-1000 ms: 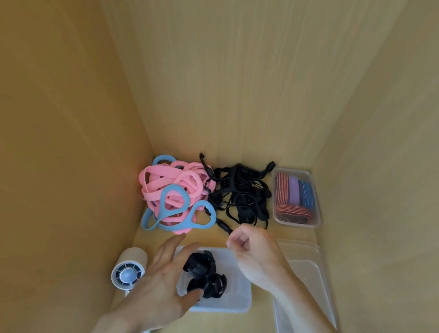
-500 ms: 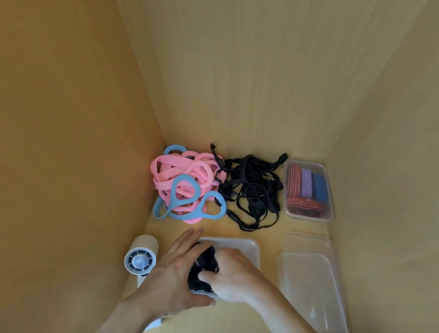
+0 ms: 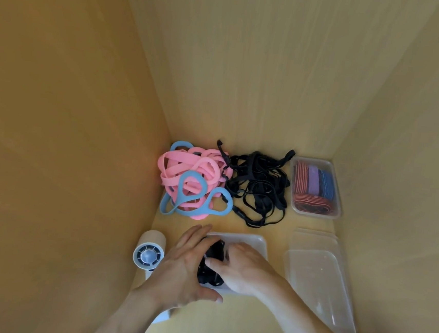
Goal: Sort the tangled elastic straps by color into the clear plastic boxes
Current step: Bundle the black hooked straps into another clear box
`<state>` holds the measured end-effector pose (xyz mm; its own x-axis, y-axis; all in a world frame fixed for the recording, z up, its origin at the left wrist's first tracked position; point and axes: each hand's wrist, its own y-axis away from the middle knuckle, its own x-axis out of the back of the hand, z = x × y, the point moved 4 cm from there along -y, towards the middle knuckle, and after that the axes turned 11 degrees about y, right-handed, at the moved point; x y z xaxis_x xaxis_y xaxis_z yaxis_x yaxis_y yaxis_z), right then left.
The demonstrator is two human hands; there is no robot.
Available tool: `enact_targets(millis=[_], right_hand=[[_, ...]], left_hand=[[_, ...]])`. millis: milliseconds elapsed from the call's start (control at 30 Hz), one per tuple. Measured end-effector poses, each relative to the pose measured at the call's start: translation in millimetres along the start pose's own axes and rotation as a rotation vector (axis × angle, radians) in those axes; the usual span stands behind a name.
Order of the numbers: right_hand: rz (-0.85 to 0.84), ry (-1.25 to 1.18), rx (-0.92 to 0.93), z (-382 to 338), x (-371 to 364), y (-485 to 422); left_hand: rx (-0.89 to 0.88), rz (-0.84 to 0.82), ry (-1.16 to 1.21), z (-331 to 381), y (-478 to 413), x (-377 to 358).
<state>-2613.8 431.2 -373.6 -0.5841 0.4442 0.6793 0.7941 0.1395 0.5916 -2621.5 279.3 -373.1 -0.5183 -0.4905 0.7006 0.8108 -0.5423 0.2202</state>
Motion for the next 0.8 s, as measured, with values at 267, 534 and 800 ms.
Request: enact_targets(millis=[267,534,800], right_hand=[[0.147,-0.067,-0.076,26,30,14],[0.565,-0.236,-0.212,83,99,-2],[0.801,0.115,-0.171,80,125,-42]], left_hand=[[-0.025,0.024,0.105,2,-4,4],[-0.054,0.214,0.251,15,-19,26],[0.008,0.307,0.324,26,-39,50]])
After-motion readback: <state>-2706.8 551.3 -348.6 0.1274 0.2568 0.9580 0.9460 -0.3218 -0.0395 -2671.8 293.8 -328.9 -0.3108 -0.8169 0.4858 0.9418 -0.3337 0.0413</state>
